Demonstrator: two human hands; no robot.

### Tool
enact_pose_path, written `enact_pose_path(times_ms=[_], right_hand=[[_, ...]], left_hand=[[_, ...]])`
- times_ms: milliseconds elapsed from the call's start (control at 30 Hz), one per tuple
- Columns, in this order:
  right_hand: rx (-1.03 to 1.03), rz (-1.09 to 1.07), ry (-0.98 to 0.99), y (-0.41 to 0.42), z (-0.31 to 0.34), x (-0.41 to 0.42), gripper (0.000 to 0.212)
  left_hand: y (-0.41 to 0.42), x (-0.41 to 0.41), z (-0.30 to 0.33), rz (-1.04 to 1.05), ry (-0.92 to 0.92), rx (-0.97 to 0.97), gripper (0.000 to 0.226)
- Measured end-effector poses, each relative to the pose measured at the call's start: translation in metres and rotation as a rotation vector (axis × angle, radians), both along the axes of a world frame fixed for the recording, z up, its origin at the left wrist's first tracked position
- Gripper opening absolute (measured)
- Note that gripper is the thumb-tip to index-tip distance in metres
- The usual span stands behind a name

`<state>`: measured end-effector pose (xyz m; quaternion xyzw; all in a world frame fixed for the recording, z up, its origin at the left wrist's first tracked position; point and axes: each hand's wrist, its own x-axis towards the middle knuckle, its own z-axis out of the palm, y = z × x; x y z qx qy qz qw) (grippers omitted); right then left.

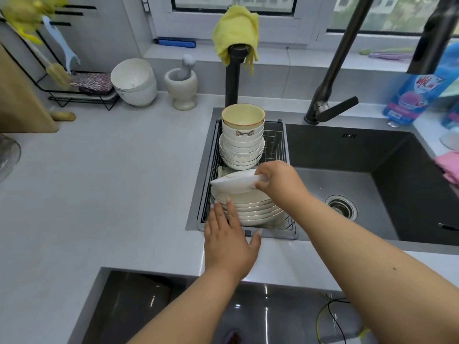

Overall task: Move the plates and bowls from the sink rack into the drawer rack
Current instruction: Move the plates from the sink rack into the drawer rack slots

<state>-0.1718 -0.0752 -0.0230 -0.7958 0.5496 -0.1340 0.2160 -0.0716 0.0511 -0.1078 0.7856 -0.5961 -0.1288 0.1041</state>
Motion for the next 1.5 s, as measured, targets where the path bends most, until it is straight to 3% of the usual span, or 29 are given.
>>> enact_pose_path(times_ms=[233, 367, 567, 700, 800, 900, 1100, 1300, 1500], right_hand=[[-0.11, -0.056, -0.083, 0.026, 0.044, -0.023, 0.02], [-0.164, -0.037, -0.157, 0.058, 0.066, -0.043, 0.011], [-0.273, 0.087, -0.218, 0.11, 0.065, -0.078, 0.012], [-0.353, 0.227, -0.31, 0.156, 0.055, -0.104, 0.013], [-0.381, 0.36, -0.376, 0.189, 0.048, -0.124, 0.016], [-0.345, 0.46, -0.419, 0.219, 0.047, -0.142, 0.014], [-0.146, 0.503, -0.47, 0.272, 0.062, -0.158, 0.021], [-0.106, 0.442, -0.533, 0.307, 0.056, -0.14, 0.007], [0.421, 0.334, -0.648, 0.359, 0.054, -0.112, 0.043]], left_hand=[[0.001, -0.003, 0.002, 0.032, 0.024, -0.019, 0.091], [0.007, 0.002, 0.004, 0.045, 0.175, -0.138, 0.08], [0.053, -0.009, 0.047, 0.398, 0.641, -0.475, 0.039], [0.086, -0.03, 0.098, 0.696, 1.465, -0.426, 0.044], [0.126, -0.046, 0.119, 0.712, 1.72, -0.346, 0.04], [0.169, -0.07, 0.127, 0.742, 1.721, -0.391, 0.024], [0.248, -0.107, 0.13, 0.896, 1.676, -0.537, 0.023], [0.323, -0.114, 0.139, 1.048, 1.623, -0.736, 0.026], [0.397, -0.11, 0.128, 1.136, 1.566, -0.957, 0.031]])
